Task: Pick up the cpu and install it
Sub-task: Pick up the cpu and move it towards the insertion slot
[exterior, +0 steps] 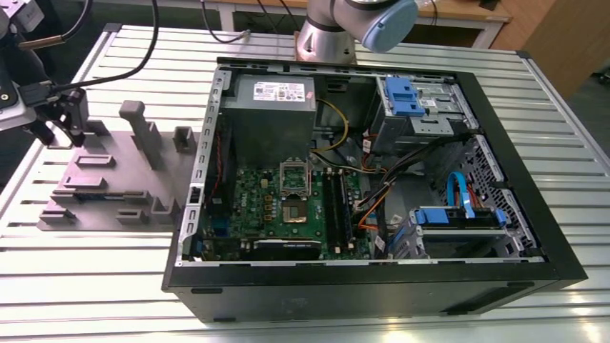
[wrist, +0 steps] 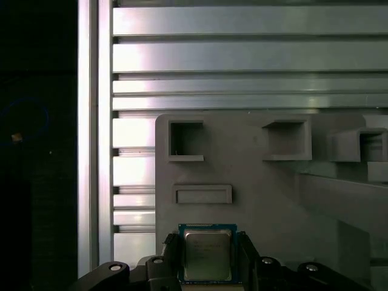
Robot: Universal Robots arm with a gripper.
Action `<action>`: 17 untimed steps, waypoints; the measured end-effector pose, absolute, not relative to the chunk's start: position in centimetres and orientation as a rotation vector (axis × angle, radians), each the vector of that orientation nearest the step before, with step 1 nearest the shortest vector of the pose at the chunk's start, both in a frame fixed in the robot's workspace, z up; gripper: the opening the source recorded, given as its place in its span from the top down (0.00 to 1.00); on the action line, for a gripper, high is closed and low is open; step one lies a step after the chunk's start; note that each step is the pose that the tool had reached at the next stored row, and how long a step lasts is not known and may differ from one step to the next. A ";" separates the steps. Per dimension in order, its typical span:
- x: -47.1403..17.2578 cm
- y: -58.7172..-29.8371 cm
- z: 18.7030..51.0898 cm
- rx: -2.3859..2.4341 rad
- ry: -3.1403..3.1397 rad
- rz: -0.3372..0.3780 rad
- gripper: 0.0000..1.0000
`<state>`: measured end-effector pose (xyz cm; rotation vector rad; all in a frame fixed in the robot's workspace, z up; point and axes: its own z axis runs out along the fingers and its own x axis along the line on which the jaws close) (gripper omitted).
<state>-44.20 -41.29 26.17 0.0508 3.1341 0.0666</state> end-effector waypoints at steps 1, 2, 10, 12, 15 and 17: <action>-44.2 -41.3 26.2 0.051 3.134 0.067 0.53; -44.2 -41.3 26.3 0.051 3.134 0.067 0.53; -44.2 -41.3 27.0 0.051 3.134 0.067 0.53; -44.2 -41.3 27.1 0.051 3.134 0.067 0.53; -44.2 -41.3 27.2 0.051 3.134 0.067 0.53; -44.2 -41.3 27.2 0.051 3.134 0.067 0.53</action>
